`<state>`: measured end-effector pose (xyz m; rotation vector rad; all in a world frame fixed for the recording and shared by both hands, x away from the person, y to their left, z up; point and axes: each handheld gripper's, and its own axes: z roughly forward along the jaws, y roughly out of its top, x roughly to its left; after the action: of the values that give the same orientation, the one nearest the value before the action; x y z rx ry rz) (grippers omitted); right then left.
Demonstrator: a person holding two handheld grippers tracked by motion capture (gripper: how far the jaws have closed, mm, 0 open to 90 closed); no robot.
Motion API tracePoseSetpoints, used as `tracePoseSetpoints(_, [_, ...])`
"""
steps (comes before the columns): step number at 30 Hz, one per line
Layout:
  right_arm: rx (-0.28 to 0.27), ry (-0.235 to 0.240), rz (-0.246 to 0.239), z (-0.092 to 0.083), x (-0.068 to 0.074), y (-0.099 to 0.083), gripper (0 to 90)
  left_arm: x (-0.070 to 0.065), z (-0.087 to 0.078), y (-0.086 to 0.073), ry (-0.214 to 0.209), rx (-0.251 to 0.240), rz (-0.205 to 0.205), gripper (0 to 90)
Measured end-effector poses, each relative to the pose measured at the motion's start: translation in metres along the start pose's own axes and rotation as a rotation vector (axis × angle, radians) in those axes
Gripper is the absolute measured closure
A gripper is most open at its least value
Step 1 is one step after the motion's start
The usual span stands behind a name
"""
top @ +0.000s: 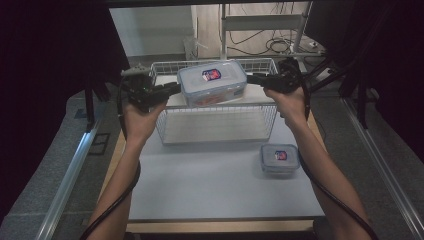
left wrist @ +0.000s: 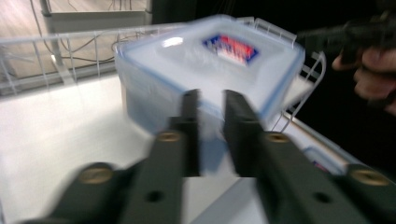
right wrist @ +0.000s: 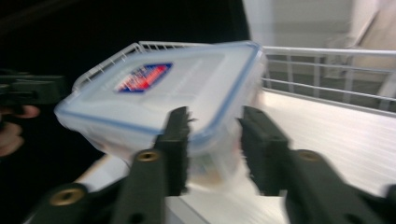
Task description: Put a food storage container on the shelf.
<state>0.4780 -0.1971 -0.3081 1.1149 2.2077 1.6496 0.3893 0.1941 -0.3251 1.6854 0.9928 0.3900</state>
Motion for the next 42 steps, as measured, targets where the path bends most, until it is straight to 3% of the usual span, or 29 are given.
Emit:
tracePoseSetpoints(2, [0.005, -0.022, -0.033, -0.004, 0.001, -0.005, 75.9, -0.004, -0.001, -0.011, -0.006, 0.006, 0.009, 89.8])
tracePoseSetpoints(5, [0.026, -0.044, -0.058, -0.005, 0.002, -0.01, 82.1, -0.009, 0.004, -0.025, -0.038, 0.028, 0.011, 89.9])
tracePoseSetpoints(8, [0.045, -0.081, -0.077, 0.0, 0.003, -0.014, 82.2, -0.013, 0.011, -0.031, -0.055, 0.039, 0.013, 90.0])
tracePoseSetpoints(11, [0.058, -0.116, -0.081, 0.009, 0.003, -0.017, 78.6, -0.014, 0.018, -0.033, -0.033, 0.052, 0.03, 89.9])
tracePoseSetpoints(16, [0.069, -0.15, -0.074, 0.021, 0.0, -0.019, 74.9, -0.009, 0.024, -0.031, -0.025, 0.047, 0.008, 89.8])
tracePoseSetpoints(26, [0.07, -0.141, -0.061, 0.024, -0.001, -0.021, 73.5, 0.001, 0.039, -0.021, 0.009, 0.067, -0.017, 89.8])
tracePoseSetpoints(31, [0.071, -0.133, -0.066, 0.025, 0.0, -0.022, 72.7, 0.003, 0.045, -0.017, 0.027, 0.082, -0.008, 89.7])
tracePoseSetpoints(37, [0.071, -0.127, -0.068, 0.024, 0.0, -0.023, 71.1, 0.001, 0.044, -0.017, 0.025, 0.076, -0.01, 89.6])
tracePoseSetpoints(42, [0.059, -0.1, -0.086, 0.015, 0.005, -0.027, 66.4, -0.005, 0.034, -0.023, 0.026, 0.072, 0.02, 81.9])
